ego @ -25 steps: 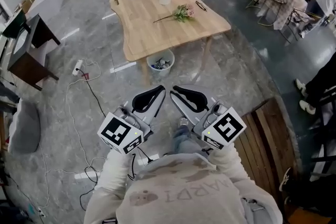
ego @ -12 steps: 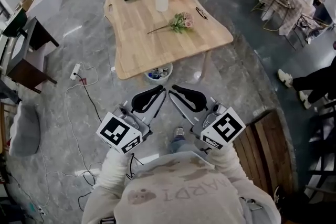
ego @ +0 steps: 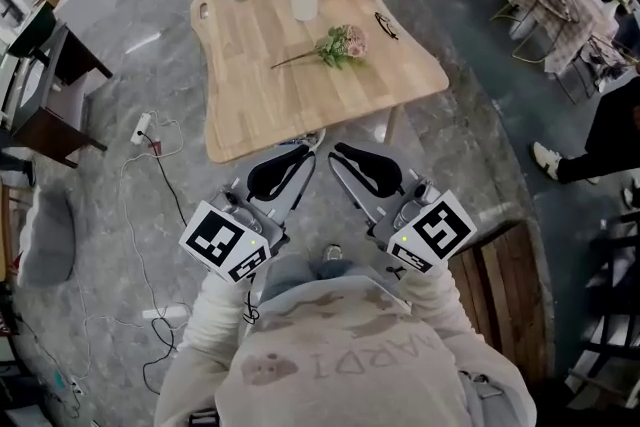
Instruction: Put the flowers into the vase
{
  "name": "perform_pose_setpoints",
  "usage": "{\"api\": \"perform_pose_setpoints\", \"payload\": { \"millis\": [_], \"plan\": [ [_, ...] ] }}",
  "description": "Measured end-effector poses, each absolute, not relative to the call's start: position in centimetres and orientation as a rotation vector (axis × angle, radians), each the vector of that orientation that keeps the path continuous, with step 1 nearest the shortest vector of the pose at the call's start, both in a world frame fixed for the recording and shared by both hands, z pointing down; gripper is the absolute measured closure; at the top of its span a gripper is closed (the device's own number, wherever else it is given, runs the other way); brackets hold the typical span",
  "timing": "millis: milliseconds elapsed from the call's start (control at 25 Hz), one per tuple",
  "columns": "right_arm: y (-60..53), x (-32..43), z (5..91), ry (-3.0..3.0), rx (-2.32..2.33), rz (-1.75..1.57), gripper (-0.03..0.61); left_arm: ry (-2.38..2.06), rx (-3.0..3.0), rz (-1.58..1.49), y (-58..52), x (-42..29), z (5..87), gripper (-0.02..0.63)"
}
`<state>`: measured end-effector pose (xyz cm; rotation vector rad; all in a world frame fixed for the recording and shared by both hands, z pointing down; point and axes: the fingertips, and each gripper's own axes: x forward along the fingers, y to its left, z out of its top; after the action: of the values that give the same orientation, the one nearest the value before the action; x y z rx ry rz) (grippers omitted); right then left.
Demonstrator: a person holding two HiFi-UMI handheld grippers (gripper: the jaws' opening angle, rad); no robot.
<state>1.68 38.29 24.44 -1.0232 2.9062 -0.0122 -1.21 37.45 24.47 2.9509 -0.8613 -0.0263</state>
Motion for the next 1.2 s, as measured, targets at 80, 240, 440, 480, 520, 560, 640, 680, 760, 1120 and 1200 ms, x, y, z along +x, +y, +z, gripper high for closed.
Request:
{"api": "perform_pose_setpoints", "payload": {
  "millis": [80, 240, 440, 480, 520, 560, 640, 680, 760, 1120, 1200],
  "plan": [
    [37.5, 2.0, 24.7, 2.903, -1.016, -0.025, 0.518, -0.863, 2.946, 0.000, 36.7, -1.0, 24.9, 0.594],
    [36.1, 2.7, 25.5, 2.898, -1.024, -0.053, 0.520, -0.850, 2.945, 0.022, 35.0, -0.1, 25.7, 0.594],
    [33.7, 3.4, 26.0, 2.882, -1.056, -0.081, 0.534, -0.825, 2.961, 0.016, 32.1, 0.8, 26.0, 0.594],
    [33.0, 3.6, 26.0, 2.879, -1.073, -0.082, 0.537, -0.815, 2.959, 0.006, 31.3, 1.0, 26.0, 0.594],
    [32.4, 3.8, 26.1, 2.877, -1.089, -0.082, 0.540, -0.804, 2.956, -0.004, 30.6, 1.1, 26.1, 0.594],
    [31.6, 3.9, 26.1, 2.876, -1.101, -0.081, 0.543, -0.793, 2.955, -0.011, 29.8, 1.2, 26.2, 0.594],
    [30.0, 3.8, 26.3, 2.875, -1.114, -0.079, 0.545, -0.777, 2.962, -0.014, 28.1, 1.2, 26.4, 0.594],
    [29.1, 3.7, 26.3, 2.875, -1.120, -0.079, 0.545, -0.772, 2.968, -0.011, 27.2, 1.1, 26.5, 0.594],
    [27.1, 3.5, 26.3, 2.871, -1.130, -0.084, 0.545, -0.761, 2.978, 0.001, 25.4, 1.0, 26.6, 0.594],
    [18.0, 0.9, 26.2, 2.872, -1.168, -0.106, 0.545, -0.687, 2.968, 0.018, 16.7, -1.0, 27.1, 0.594],
    [16.2, 0.3, 26.3, 2.870, -1.185, -0.113, 0.545, -0.663, 2.967, 0.021, 14.9, -1.6, 27.3, 0.594]
  ]
}}
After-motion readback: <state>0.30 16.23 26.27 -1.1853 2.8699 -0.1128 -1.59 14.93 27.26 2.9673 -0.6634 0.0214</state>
